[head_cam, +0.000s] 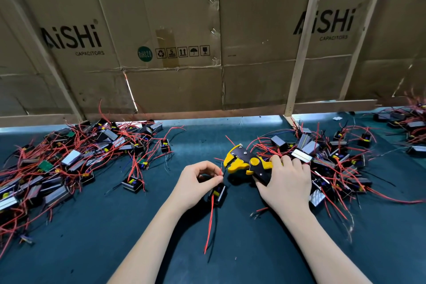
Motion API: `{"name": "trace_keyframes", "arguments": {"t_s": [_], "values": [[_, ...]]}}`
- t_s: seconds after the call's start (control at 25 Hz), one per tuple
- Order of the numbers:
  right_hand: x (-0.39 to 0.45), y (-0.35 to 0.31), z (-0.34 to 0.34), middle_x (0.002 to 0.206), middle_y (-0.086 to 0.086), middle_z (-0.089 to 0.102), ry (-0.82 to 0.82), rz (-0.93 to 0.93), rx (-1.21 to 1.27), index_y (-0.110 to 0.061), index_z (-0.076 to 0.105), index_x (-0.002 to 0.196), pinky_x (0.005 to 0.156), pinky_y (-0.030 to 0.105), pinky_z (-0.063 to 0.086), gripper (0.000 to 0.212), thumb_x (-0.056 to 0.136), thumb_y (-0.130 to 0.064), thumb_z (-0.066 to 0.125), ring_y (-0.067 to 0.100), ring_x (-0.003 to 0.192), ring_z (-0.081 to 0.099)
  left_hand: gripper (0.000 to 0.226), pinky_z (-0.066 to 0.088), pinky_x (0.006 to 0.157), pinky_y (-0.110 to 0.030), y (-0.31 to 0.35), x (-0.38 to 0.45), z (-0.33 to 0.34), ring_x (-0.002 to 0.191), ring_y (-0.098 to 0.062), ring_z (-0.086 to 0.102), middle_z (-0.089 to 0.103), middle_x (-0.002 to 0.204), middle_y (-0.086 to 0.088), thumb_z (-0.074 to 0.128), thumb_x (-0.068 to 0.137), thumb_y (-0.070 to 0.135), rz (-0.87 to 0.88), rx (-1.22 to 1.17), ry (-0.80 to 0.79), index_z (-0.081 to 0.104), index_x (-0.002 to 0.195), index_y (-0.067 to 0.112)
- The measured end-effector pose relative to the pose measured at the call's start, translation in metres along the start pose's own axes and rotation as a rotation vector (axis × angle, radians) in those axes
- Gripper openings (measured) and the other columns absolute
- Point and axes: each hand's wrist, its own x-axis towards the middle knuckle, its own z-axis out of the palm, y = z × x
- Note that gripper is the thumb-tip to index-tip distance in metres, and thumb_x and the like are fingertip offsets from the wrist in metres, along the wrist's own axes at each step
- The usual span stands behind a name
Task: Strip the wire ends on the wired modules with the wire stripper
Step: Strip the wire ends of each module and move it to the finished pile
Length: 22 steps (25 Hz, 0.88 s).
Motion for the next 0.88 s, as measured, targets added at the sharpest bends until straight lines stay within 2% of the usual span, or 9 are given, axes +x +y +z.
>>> {"name": "trace_keyframes", "arguments": {"t_s": [0.4,0.56,0.72,0.88], "values": [[0.0009,-0.0019,0.0000,0.071,0.007,0.062,-0.031,-0.060,0.004,-0.011,0.061,0.076,0.067,0.039,0.040,0.051,0.052,-0.048,0.087,0.031,0.067,0.059,0.013,0.051,0.071,-0.025,-0.0019,0.0017,0.0012,0.063,-0.008,0.060,0.065,0.071,0.010,0.067,0.083,0.000,-0.019,0.037,0.028,0.068,0.080,0.013],[0.0016,-0.0022,-0.0015,0.066,0.005,0.062,-0.065,-0.066,0.013,-0.013,0.059,0.071,0.066,0.037,0.037,0.046,0.056,-0.049,0.084,0.029,0.065,0.061,0.015,0.052,0.070,-0.030,-0.0045,0.0026,-0.0008,0.061,-0.010,0.059,0.065,0.070,0.007,0.066,0.082,0.001,-0.024,0.036,0.026,0.067,0.078,0.015],[0.0027,-0.0035,-0.0050,0.060,0.004,0.060,-0.094,-0.069,0.018,-0.014,0.060,0.066,0.063,0.036,0.037,0.045,0.050,-0.047,0.087,0.028,0.058,0.062,0.018,0.050,0.069,-0.023,-0.0056,0.0029,-0.0018,0.062,-0.009,0.058,0.065,0.070,0.008,0.067,0.081,0.000,-0.015,0.040,0.025,0.068,0.076,0.018],[0.0025,-0.0046,-0.0071,0.065,0.005,0.064,-0.141,-0.077,0.012,-0.015,0.062,0.070,0.067,0.037,0.037,0.042,0.055,-0.048,0.083,0.028,0.064,0.065,0.022,0.049,0.068,-0.016,-0.0067,0.0033,-0.0026,0.066,-0.008,0.060,0.066,0.071,0.009,0.066,0.079,0.000,-0.022,0.037,0.033,0.067,0.073,0.021]]}}
